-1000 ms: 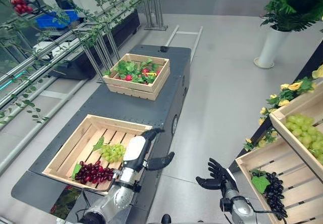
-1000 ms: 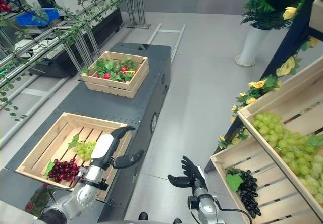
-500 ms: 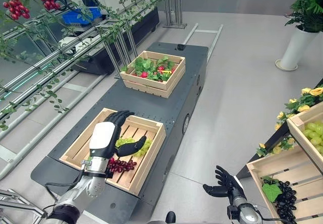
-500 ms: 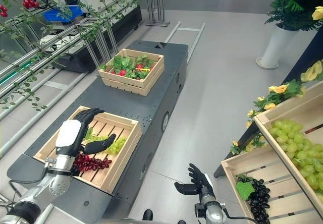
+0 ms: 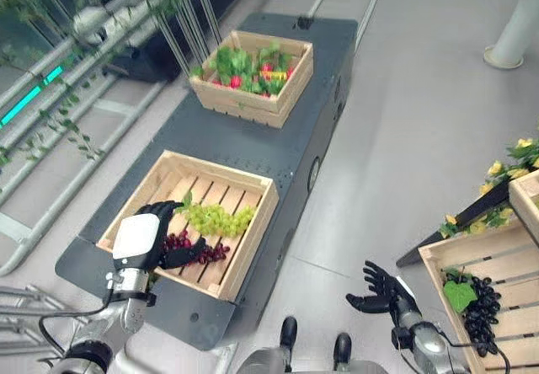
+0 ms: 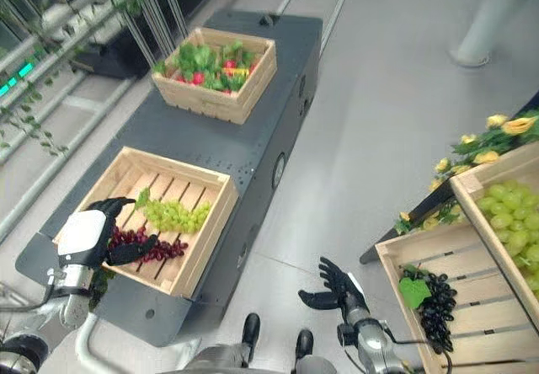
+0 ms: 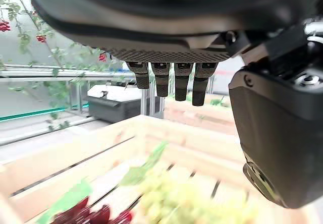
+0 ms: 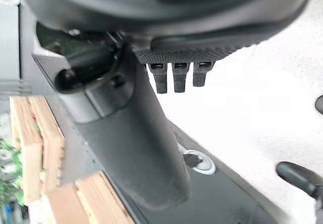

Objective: Pick up the fruits from the basket on one side to the basket on the other side

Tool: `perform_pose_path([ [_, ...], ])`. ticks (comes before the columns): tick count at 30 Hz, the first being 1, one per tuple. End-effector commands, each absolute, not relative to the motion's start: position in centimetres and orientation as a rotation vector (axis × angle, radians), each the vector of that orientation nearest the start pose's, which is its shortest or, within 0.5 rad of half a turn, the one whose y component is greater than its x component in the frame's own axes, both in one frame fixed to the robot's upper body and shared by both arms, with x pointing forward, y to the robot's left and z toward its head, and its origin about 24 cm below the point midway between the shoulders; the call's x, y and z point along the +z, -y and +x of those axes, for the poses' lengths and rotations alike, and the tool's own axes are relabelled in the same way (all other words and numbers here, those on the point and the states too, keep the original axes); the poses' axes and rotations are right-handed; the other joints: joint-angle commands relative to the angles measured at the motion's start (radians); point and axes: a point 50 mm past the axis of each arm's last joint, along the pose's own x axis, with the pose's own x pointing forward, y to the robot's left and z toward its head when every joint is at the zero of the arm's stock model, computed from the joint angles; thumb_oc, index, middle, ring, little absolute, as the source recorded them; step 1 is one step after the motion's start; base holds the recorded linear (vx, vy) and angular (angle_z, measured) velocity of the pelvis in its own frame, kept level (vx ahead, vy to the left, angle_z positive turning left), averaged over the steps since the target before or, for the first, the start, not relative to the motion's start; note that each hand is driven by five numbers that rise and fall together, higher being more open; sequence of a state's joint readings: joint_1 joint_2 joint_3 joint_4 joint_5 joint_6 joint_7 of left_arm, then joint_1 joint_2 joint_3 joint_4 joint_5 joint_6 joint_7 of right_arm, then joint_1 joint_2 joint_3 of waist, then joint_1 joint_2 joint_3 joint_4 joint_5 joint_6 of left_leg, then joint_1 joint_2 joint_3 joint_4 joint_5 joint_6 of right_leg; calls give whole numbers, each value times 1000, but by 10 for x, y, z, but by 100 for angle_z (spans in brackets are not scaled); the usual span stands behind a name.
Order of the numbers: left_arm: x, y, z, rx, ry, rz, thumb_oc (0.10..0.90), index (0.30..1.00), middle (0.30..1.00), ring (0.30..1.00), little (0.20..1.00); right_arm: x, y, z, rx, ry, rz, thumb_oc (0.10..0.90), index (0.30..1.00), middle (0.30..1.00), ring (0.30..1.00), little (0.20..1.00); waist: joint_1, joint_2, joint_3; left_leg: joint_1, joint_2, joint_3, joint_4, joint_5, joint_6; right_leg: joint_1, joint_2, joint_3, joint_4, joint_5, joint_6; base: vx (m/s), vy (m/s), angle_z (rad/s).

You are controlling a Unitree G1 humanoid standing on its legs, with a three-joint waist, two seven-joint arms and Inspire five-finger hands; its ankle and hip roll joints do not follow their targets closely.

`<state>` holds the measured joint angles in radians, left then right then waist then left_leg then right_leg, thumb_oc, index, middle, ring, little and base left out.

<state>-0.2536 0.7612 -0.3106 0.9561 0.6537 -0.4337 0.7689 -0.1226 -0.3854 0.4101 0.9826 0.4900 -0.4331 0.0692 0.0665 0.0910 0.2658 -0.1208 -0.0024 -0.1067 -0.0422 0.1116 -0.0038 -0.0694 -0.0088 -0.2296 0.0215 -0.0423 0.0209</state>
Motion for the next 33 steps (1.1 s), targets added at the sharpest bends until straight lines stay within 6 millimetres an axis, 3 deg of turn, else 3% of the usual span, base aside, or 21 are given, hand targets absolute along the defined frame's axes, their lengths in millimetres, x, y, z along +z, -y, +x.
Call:
perform_pose_path([
  [1, 93, -356, 277, 460, 308, 1491, 800, 900, 900, 900, 900, -53, 212, 241, 92, -235, -31, 800, 900, 900, 900, 900, 0, -55, 83, -56, -70, 28, 176, -144, 29, -123, -64, 18, 263, -105, -14, -182, 64, 13],
  [4, 113, -357, 289, 490, 344, 1490, 800, 900, 900, 900, 900, -44, 219, 252, 55, -202, -69, 800, 900, 900, 900, 900, 2, -69, 141, -162, -77, 52, 322, -175, 22, -206, -73, 14, 386, -136, -26, -141, 72, 18],
  [10, 144, -360, 303, 524, 365, 1492, 800, 900, 900, 900, 900, -33, 241, 262, -80, -173, -93, 800, 900, 900, 900, 900, 9, -96, 197, -273, -65, 93, 478, -226, 17, -288, -83, 5, 516, -180, -39, -95, 73, 15],
  [16, 183, -367, 312, 491, 358, 1690, 800, 900, 900, 900, 900, -22, 252, 268, -106, -137, -155, 800, 900, 900, 900, 900, 5, -111, 247, -403, -55, 104, 622, -269, 16, -396, -82, 23, 659, -227, -55, -80, 41, 0],
  [25, 208, -373, 317, 450, 252, 1857, 800, 900, 900, 900, 900, -16, 256, 272, -81, -118, -185, 800, 900, 900, 900, 900, 8, -105, 254, -532, -56, 104, 699, -282, 13, -502, -86, 17, 746, -257, -60, -23, 33, 1],
  [33, 219, -381, 318, 426, 127, 1966, 800, 900, 900, 900, 900, -12, 254, 274, -82, -102, -173, 800, 900, 900, 900, 900, 17, -128, 254, -587, -54, 94, 730, -286, 11, -546, -87, 8, 784, -265, -54, 27, -3, 5],
])
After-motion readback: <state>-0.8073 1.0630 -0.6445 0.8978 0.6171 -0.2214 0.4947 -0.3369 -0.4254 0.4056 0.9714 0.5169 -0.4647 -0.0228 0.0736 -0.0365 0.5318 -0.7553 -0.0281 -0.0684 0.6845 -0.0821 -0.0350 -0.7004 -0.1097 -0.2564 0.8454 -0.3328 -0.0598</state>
